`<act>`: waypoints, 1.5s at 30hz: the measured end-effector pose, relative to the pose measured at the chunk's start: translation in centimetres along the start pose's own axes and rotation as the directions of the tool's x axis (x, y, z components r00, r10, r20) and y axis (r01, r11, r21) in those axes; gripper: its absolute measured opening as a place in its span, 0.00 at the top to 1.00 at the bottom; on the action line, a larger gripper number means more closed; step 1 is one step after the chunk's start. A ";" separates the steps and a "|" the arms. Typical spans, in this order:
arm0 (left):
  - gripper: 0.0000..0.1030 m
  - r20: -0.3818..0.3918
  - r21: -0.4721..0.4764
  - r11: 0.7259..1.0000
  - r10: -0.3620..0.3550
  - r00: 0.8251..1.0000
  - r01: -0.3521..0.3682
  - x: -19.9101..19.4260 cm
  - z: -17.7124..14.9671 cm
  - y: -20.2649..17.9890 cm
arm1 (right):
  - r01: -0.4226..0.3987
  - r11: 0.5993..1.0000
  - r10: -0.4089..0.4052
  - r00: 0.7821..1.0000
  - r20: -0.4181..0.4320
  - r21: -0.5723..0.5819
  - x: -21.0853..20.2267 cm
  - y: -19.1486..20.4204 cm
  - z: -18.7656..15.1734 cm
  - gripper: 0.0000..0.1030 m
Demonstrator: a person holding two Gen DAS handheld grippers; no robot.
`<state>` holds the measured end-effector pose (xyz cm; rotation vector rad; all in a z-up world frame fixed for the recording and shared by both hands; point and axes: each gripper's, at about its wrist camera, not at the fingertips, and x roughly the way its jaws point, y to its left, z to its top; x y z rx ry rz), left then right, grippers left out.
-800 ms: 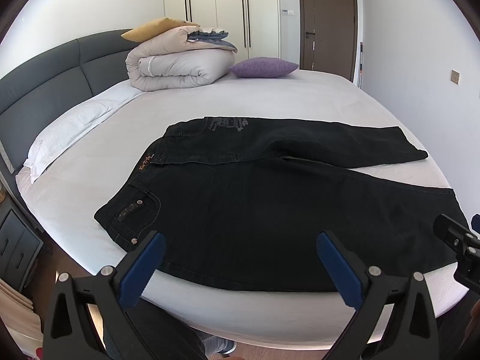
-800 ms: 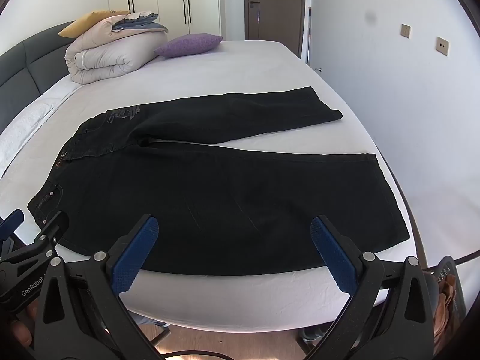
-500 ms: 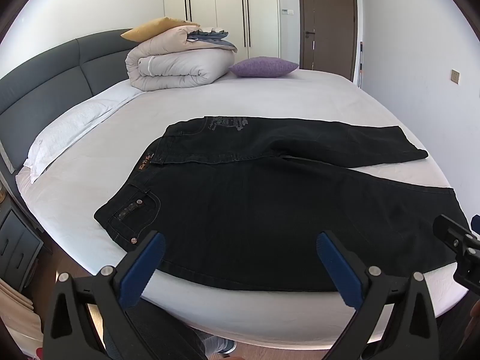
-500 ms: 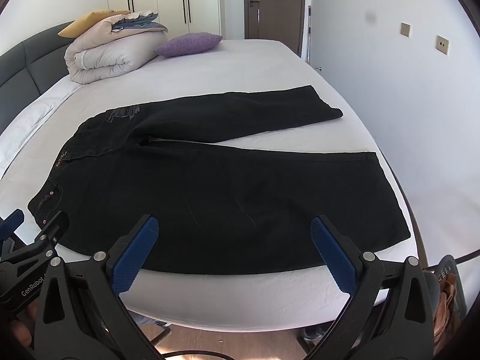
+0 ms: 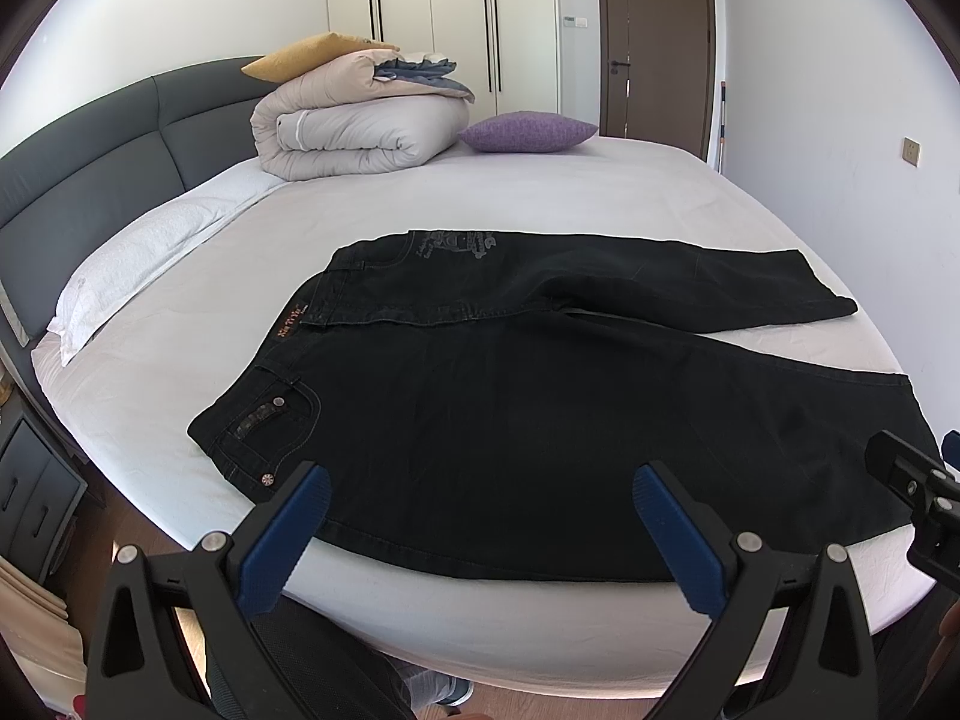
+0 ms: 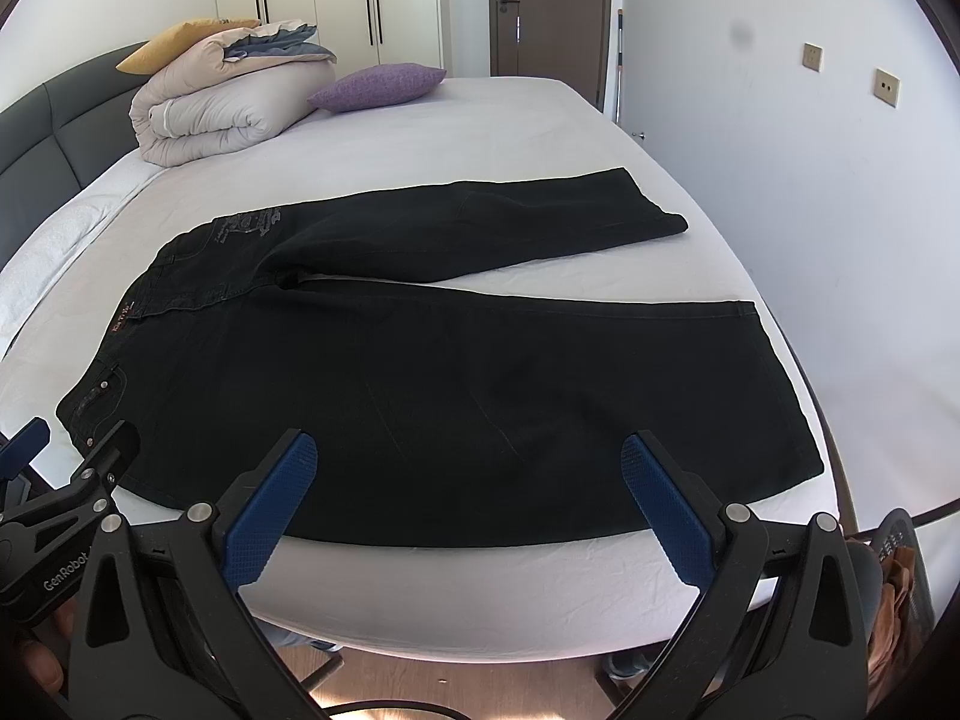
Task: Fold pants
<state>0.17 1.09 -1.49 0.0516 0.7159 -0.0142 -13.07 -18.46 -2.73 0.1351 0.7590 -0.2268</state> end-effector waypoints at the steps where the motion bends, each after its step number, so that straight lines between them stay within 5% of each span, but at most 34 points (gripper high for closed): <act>1: 0.00 0.000 0.000 1.000 0.000 1.000 0.000 0.0 0.0 0.0 | -0.001 1.000 0.001 1.000 0.000 0.000 0.0 0.0 0.0 0.00; 13: 0.00 -0.030 0.035 0.999 0.013 0.999 -0.012 2.0 -1.1 0.8 | -0.043 0.999 0.043 0.999 -0.026 0.005 2.1 0.5 0.0 0.00; 17: 0.00 -0.065 0.007 0.993 -0.115 0.991 0.116 4.2 -0.2 2.8 | -0.098 0.995 0.098 0.995 -0.037 -0.009 4.1 0.6 1.0 0.00; 21: 0.00 -0.116 0.007 0.950 -0.310 0.944 0.312 8.0 2.8 5.0 | -0.156 0.988 0.155 0.987 -0.048 -0.014 6.9 0.2 3.6 0.00; 23: 0.00 -0.126 0.036 0.938 -0.338 0.933 0.344 9.6 4.8 5.9 | -0.215 0.976 0.214 0.976 -0.047 -0.017 8.4 0.0 5.4 0.00; 28: 0.00 -0.174 0.161 0.953 -0.228 0.958 0.256 14.7 10.4 7.8 | -0.302 0.952 0.299 0.953 -0.046 -0.053 11.9 -0.1 9.3 0.00; 35: 0.00 -0.200 0.263 0.945 -0.146 0.969 0.197 25.0 18.9 11.3 | -0.337 0.931 0.328 0.941 -0.082 -0.141 17.5 -1.1 13.7 0.00; 39: 0.26 -0.285 0.369 0.911 -0.079 0.955 0.186 31.5 22.5 11.3 | -0.383 0.911 0.368 0.923 -0.113 -0.155 20.1 -2.0 15.8 0.05; 45: 0.29 -0.429 0.432 0.853 -0.093 0.898 0.294 37.3 24.5 11.1 | -0.477 0.856 0.445 0.876 -0.184 -0.200 23.1 -1.5 18.1 0.21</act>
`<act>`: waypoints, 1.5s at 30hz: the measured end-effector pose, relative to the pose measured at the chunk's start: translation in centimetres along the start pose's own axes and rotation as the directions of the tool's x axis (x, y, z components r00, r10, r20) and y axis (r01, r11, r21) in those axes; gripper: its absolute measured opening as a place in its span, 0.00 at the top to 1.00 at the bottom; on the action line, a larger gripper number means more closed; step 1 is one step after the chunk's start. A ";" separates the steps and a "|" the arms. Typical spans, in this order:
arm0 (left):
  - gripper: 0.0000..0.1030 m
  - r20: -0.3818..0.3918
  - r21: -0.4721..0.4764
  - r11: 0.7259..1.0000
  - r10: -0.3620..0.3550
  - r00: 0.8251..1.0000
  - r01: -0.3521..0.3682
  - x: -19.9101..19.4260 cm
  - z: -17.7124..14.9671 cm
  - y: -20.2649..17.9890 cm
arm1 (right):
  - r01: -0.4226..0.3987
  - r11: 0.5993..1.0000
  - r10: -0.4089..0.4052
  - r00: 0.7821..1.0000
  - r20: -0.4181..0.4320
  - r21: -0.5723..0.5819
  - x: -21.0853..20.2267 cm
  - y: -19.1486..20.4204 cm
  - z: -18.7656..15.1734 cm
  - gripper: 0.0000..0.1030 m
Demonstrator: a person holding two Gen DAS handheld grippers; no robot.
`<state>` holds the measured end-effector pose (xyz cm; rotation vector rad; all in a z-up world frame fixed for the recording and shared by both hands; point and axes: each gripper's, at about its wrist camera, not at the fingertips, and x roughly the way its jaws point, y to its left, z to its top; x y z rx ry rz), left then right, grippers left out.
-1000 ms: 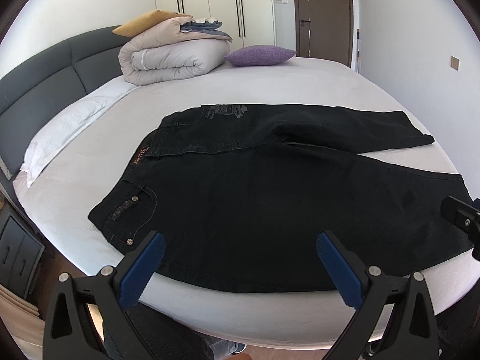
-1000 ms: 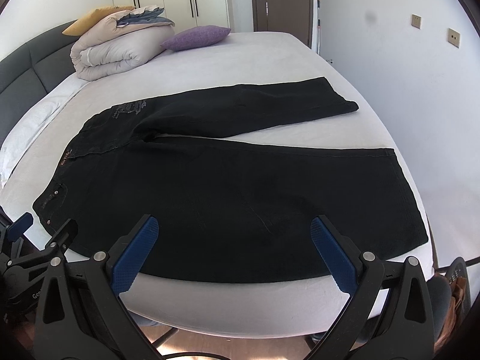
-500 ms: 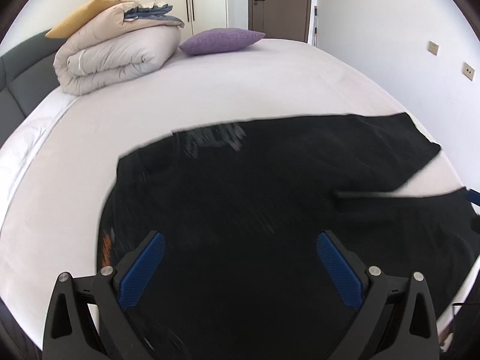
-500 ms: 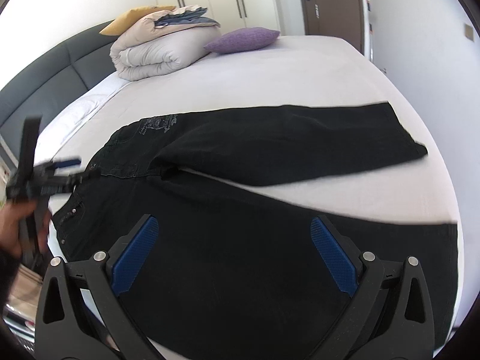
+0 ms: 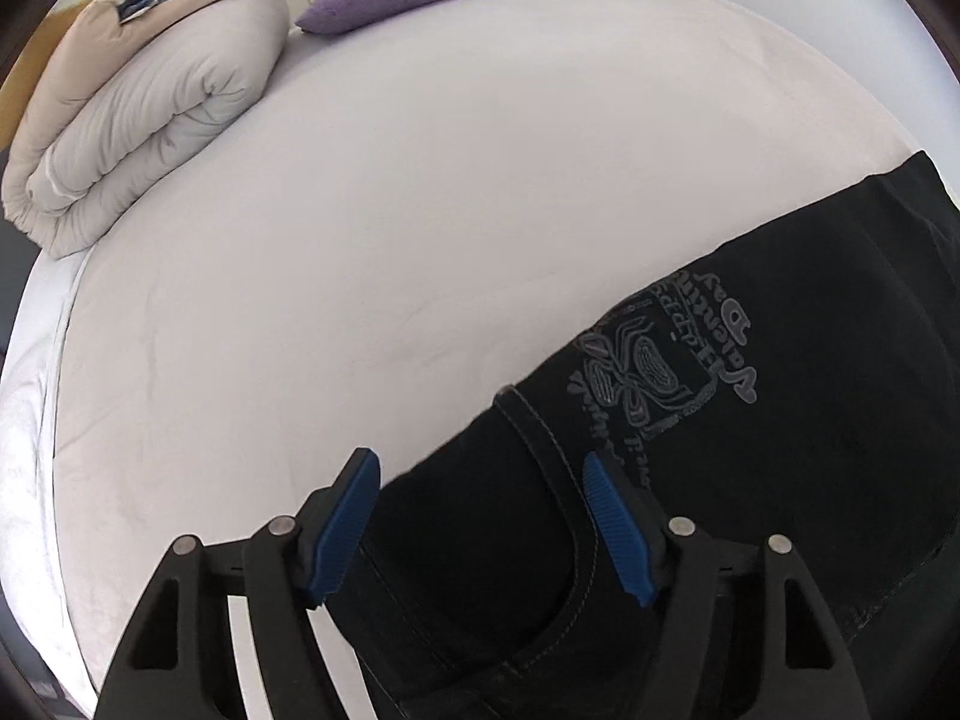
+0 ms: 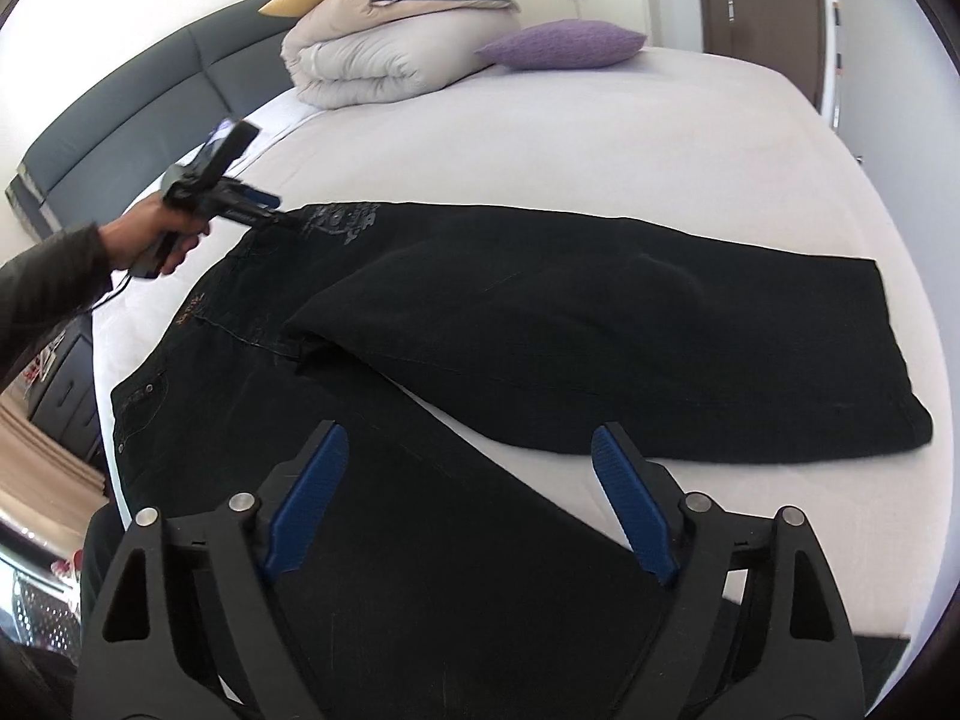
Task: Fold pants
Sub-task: 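Grasp the jeans waistband with the left gripper while the right gripper grasps it too, then lift the waistband with both grippers and flip the jeans over, back pockets up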
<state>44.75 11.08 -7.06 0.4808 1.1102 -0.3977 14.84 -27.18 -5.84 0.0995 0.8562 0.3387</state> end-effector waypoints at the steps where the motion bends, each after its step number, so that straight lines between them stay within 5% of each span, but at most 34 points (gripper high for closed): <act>1: 0.29 -0.016 0.003 1.000 -0.029 0.999 0.030 0.5 0.5 0.3 | -0.020 1.000 0.020 1.000 -0.006 -0.021 0.6 -0.1 0.6 0.24; 7: 0.21 -0.115 -0.005 0.991 -0.132 0.985 0.132 3.7 1.2 1.2 | -0.075 0.993 0.071 0.996 -0.044 -0.092 3.1 1.6 1.1 0.36; 11: 0.24 -0.138 -0.018 0.980 -0.199 0.970 0.198 4.8 0.2 1.2 | -0.113 0.987 0.106 0.992 -0.067 -0.115 4.5 2.5 0.7 0.41; 14: 0.42 -0.123 -0.035 0.973 -0.229 0.966 0.227 4.8 -0.2 1.1 | -0.122 0.984 0.111 0.990 -0.087 -0.133 5.5 3.2 1.1 0.46; 16: 0.82 -0.098 -0.045 0.971 -0.238 0.966 0.235 4.3 -0.6 0.8 | -0.129 0.981 0.117 0.989 -0.093 -0.142 6.1 3.7 1.6 0.49; 17: 0.84 -0.090 -0.044 0.969 -0.247 0.965 0.244 4.0 -0.8 0.5 | -0.136 0.979 0.123 0.988 -0.093 -0.152 6.2 4.1 2.0 0.49; 24: 0.94 0.080 0.081 0.994 -0.074 0.994 0.067 -0.8 -4.7 -5.3 | -0.111 0.964 0.093 0.992 -0.086 -0.240 6.7 6.4 5.8 0.51; 31: 0.94 0.292 0.163 0.982 0.040 0.956 -0.091 -9.1 -9.3 -9.4 | -0.109 0.932 0.091 0.993 -0.069 -0.346 8.7 10.8 11.1 0.51; 39: 0.94 0.367 0.157 0.984 0.016 0.930 -0.079 -12.0 -15.0 -11.9 | -0.086 0.879 0.037 0.993 -0.114 -0.468 14.5 17.8 14.4 0.52; 42: 0.95 0.377 0.131 0.990 0.006 0.926 -0.059 -11.5 -14.5 -9.5 | -0.066 0.857 -0.008 0.990 -0.142 -0.511 16.4 19.7 14.4 0.52; 45: 0.95 0.388 0.117 0.992 0.000 0.922 -0.049 -11.6 -14.8 -8.5 | -0.052 0.848 -0.051 0.982 -0.180 -0.527 17.9 20.6 14.3 0.75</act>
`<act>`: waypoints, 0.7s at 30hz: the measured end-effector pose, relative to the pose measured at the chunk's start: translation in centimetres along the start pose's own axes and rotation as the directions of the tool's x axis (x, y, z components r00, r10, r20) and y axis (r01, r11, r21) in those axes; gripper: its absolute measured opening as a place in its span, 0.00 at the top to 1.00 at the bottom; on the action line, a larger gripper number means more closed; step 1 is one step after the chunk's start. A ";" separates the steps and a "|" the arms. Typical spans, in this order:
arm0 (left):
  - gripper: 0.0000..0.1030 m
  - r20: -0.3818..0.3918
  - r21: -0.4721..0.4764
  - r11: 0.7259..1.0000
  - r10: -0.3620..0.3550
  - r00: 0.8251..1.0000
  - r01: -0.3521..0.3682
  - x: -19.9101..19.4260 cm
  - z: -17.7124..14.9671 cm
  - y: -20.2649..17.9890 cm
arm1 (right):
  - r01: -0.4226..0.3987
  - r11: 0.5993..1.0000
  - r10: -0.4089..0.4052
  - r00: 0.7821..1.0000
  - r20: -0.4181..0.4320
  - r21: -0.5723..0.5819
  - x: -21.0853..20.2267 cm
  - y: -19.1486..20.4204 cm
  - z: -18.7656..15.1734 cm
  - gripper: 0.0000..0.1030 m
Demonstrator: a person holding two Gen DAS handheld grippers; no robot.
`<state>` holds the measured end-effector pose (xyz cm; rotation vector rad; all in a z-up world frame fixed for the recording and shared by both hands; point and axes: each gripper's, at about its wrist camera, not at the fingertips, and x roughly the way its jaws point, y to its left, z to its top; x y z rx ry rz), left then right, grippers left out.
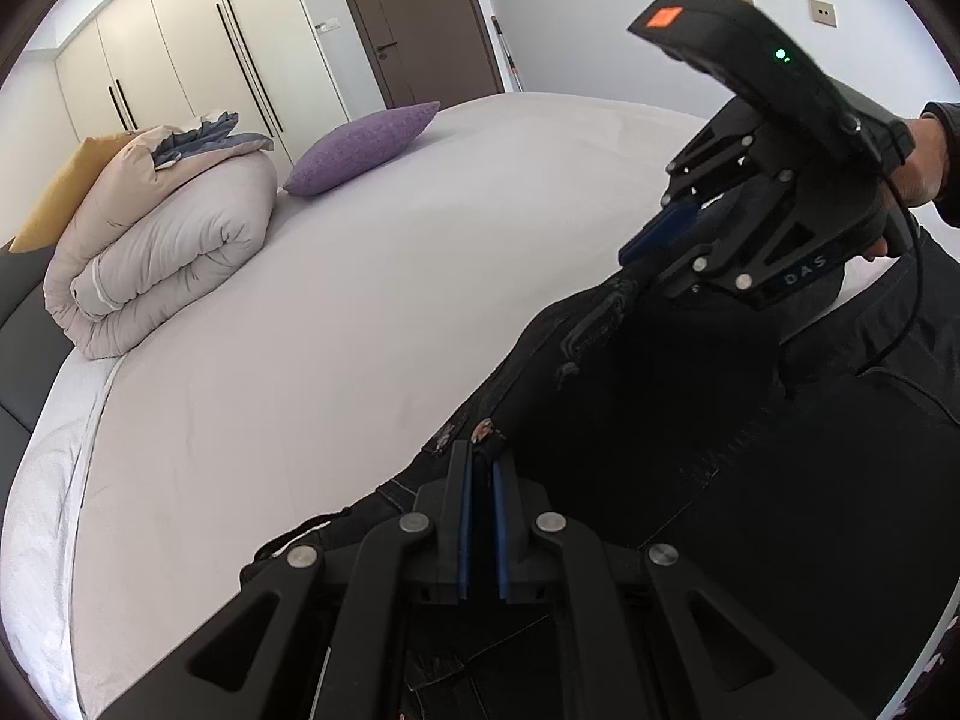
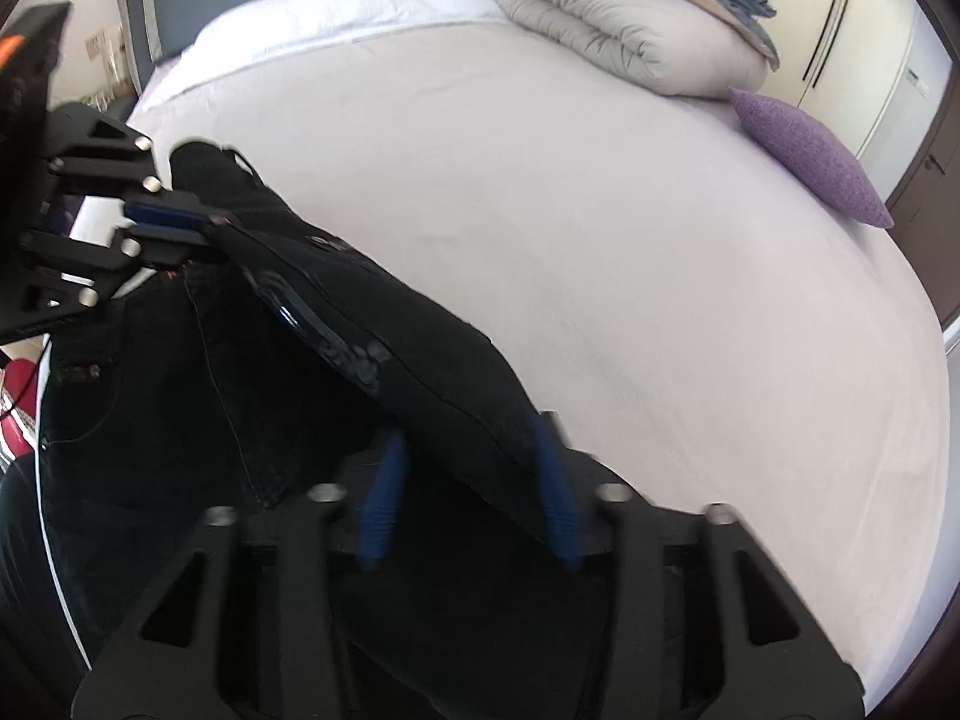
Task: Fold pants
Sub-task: 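Lift the waistband with both grippers and flip the jeans over, back pockets up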
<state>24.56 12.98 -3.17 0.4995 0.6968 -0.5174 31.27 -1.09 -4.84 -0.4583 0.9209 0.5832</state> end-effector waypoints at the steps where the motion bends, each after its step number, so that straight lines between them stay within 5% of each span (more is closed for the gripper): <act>1: 0.95 0.003 -0.004 1.000 -0.001 1.000 0.001 -0.2 -0.1 0.0 | 0.000 1.000 0.001 1.000 -0.024 0.008 0.4 0.1 0.2 0.80; 4: 0.95 0.003 -0.009 1.000 -0.006 1.000 0.006 -0.6 -0.4 -0.3 | -0.019 0.999 0.020 0.999 -0.025 0.025 -0.2 1.1 0.5 0.91; 8: 0.95 0.016 -0.025 1.000 -0.008 1.000 0.008 -1.9 -1.0 -0.3 | -0.054 0.998 0.054 0.999 0.005 0.045 -2.0 2.4 0.5 0.93; 14: 0.95 0.025 -0.003 1.000 -0.027 0.999 0.028 -4.5 -2.5 -1.0 | 0.033 0.964 -0.032 0.999 0.010 -0.265 -4.4 9.5 -1.6 0.95; 16: 0.95 0.022 0.015 0.999 -0.047 0.999 0.047 -5.2 -3.6 -1.7 | 0.179 0.843 -0.178 0.983 0.051 -0.507 -4.5 14.6 -3.6 0.95; 21: 0.95 -0.026 0.087 0.991 -0.096 0.995 0.098 -6.3 -7.5 -4.4 | 0.345 0.412 -0.348 0.915 0.204 -0.844 -2.8 24.6 -10.0 0.96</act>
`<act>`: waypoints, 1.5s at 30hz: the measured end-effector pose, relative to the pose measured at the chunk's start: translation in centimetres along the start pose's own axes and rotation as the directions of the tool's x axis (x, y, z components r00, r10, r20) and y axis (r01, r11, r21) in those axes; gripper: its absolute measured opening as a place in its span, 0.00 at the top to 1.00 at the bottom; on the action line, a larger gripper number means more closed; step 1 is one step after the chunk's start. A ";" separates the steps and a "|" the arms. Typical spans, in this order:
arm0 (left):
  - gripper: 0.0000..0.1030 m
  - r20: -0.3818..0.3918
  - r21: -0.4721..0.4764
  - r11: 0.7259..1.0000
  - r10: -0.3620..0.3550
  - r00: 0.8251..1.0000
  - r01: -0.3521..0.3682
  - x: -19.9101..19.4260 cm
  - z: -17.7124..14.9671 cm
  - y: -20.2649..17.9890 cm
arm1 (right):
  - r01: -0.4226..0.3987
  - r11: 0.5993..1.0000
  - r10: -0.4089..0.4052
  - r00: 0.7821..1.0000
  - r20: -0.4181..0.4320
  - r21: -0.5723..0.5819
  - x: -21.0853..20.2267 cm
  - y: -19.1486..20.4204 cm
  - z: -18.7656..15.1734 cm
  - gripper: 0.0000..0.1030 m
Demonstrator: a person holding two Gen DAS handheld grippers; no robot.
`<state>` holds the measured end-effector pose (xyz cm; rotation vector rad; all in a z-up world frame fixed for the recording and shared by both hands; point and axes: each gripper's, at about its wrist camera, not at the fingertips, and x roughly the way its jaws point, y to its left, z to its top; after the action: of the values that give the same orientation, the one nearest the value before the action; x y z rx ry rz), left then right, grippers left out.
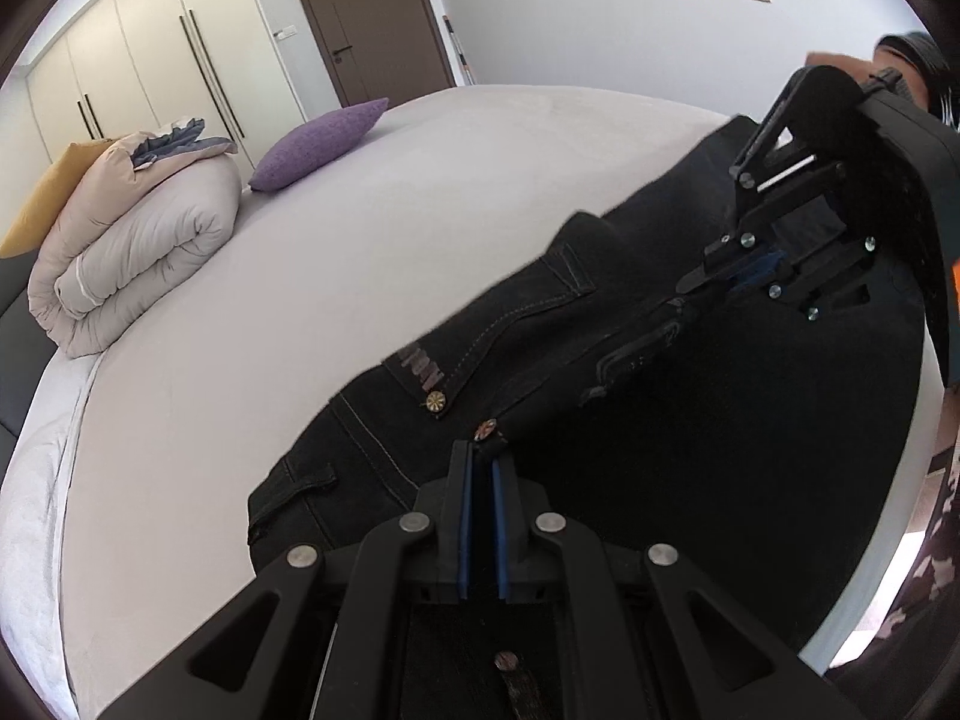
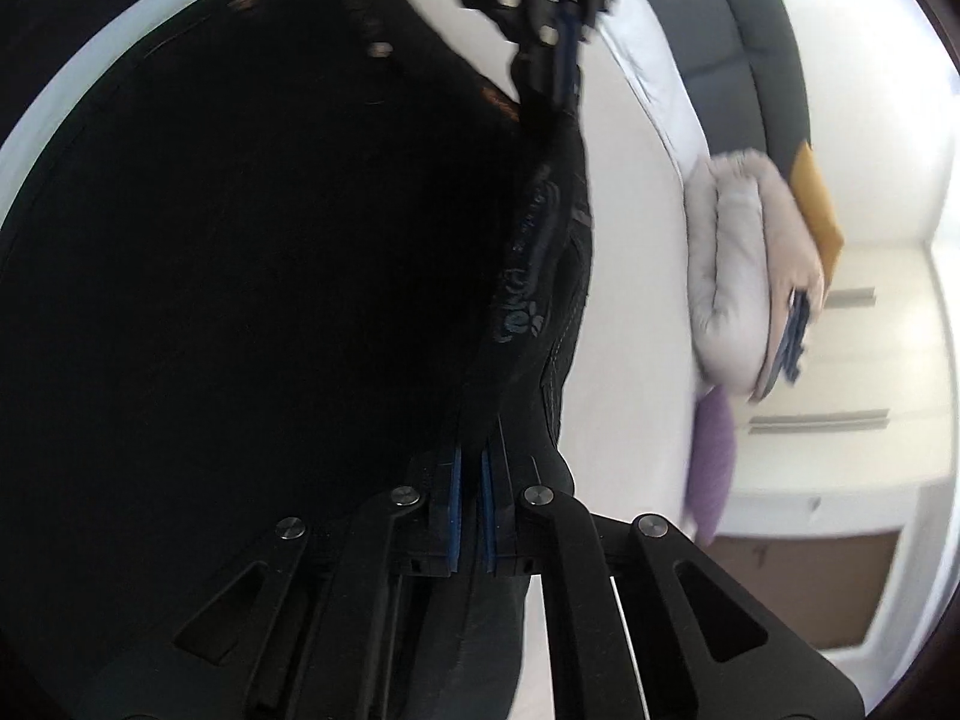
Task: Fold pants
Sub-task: 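Lift the waistband with both grippers and flip the jeans over, back pockets up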
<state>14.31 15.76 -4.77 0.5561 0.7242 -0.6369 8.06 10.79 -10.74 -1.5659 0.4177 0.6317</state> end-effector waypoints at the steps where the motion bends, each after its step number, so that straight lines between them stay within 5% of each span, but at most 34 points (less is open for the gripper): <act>1: 0.95 -0.013 0.017 1.000 -0.011 1.000 0.012 -0.1 -0.7 -0.7 | 0.016 0.998 -0.016 1.000 0.000 -0.061 -0.5 1.7 0.6 0.96; 5: 0.95 -0.086 0.083 0.996 -0.029 0.996 0.036 -0.2 -3.4 -3.5 | 0.025 0.981 -0.024 1.000 0.012 -0.191 -1.9 6.7 1.8 0.96; 11: 0.95 -0.089 0.041 0.998 -0.053 0.995 0.057 -1.3 -5.4 -4.8 | -0.005 0.966 0.010 1.000 0.017 -0.259 -5.4 10.6 4.4 0.96; 18: 0.95 -0.098 0.028 0.998 -0.061 0.993 0.064 -2.0 -6.1 -4.5 | -0.025 0.964 0.034 0.999 0.030 -0.266 -8.4 11.0 6.6 0.96; 29: 0.95 -0.104 0.013 0.998 -0.061 0.993 0.062 -1.2 -7.0 -4.0 | -0.039 0.970 0.046 0.999 0.023 -0.239 -8.5 10.5 5.2 0.96; 33: 0.84 -0.105 -0.031 0.998 -0.050 0.993 0.047 -0.4 -6.9 -3.5 | -0.060 0.971 0.064 0.998 0.008 -0.230 -6.7 10.2 4.7 0.96; 35: 0.69 -0.116 -0.012 1.000 -0.023 0.993 0.022 -0.6 -6.8 -3.7 | -0.079 0.977 0.082 0.997 0.007 -0.197 -6.5 10.1 4.4 0.96; 37: 0.41 -0.125 0.001 1.000 -0.021 0.992 0.022 -1.1 -6.6 -3.8 | -0.094 0.983 0.096 0.995 0.006 -0.159 -6.4 9.6 4.2 0.96; 45: 0.39 -0.035 -0.137 0.987 -0.089 0.995 0.083 -3.1 -3.6 -1.3 | -0.097 0.994 0.097 0.995 0.012 -0.057 -6.5 9.4 2.5 0.95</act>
<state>10.08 18.27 -4.98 0.4158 0.8273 -0.6526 -3.05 11.61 -14.12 -1.6011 0.4708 0.7347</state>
